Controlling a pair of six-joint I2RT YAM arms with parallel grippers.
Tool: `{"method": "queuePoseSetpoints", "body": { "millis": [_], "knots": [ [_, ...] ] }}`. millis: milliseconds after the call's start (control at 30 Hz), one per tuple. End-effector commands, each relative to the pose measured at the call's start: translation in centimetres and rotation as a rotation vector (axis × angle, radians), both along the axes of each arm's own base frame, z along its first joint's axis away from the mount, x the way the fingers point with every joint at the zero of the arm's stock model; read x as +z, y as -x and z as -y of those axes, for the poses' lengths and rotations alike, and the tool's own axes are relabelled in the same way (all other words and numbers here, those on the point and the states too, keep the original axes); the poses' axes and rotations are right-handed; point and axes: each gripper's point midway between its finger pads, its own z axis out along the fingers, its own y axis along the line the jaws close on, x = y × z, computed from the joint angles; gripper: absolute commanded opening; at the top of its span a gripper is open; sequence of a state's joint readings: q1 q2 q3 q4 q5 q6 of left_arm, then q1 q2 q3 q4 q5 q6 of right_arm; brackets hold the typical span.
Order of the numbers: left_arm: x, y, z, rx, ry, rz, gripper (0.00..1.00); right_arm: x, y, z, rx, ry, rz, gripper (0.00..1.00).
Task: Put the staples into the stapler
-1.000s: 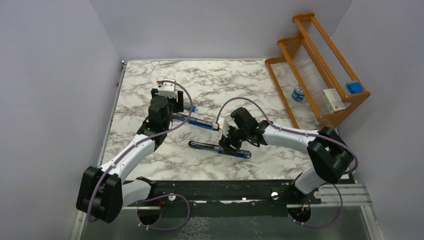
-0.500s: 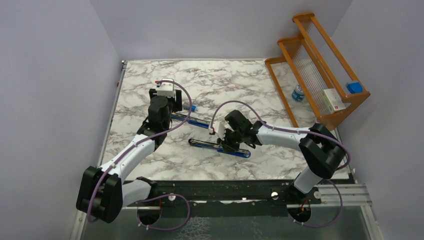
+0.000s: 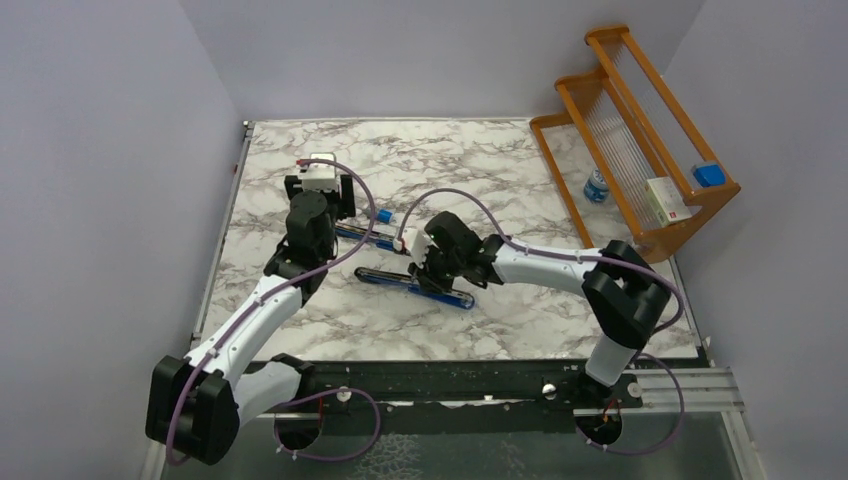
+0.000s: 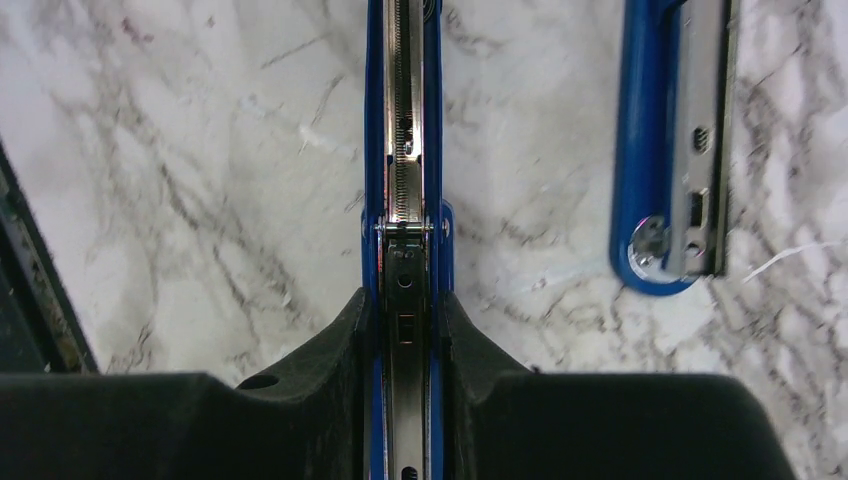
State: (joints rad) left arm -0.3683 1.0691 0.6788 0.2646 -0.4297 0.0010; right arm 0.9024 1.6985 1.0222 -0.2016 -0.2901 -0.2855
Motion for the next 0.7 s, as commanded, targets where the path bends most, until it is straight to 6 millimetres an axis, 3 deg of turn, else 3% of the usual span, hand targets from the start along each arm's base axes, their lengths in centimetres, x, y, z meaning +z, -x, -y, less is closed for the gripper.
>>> {"method": "queuePoseSetpoints", "body": {
  "millis": [0, 200, 433, 667],
  "knots": [
    [3.5, 0.9, -1.4, 0.049, 0.002, 0.062, 0.73, 1.6, -3.9, -3.1, -0.068, -0.033, 0.074, 0.1],
    [5.2, 2.3, -2.9, 0.105, -0.016, 0.094, 0.73, 0.7, -6.1, -5.2, -0.104, -0.009, 0.064, 0.1],
    [5.2, 2.8, -3.2, 0.102, -0.043, 0.084, 0.73, 0.6, -7.7, -7.5, -0.138, -0.026, 0.058, 0.13],
    [5.7, 2.9, -3.3, 0.106, -0.042, 0.1, 0.73, -0.6, -7.5, -9.7, -0.13, -0.008, 0.046, 0.13]
  ]
}}
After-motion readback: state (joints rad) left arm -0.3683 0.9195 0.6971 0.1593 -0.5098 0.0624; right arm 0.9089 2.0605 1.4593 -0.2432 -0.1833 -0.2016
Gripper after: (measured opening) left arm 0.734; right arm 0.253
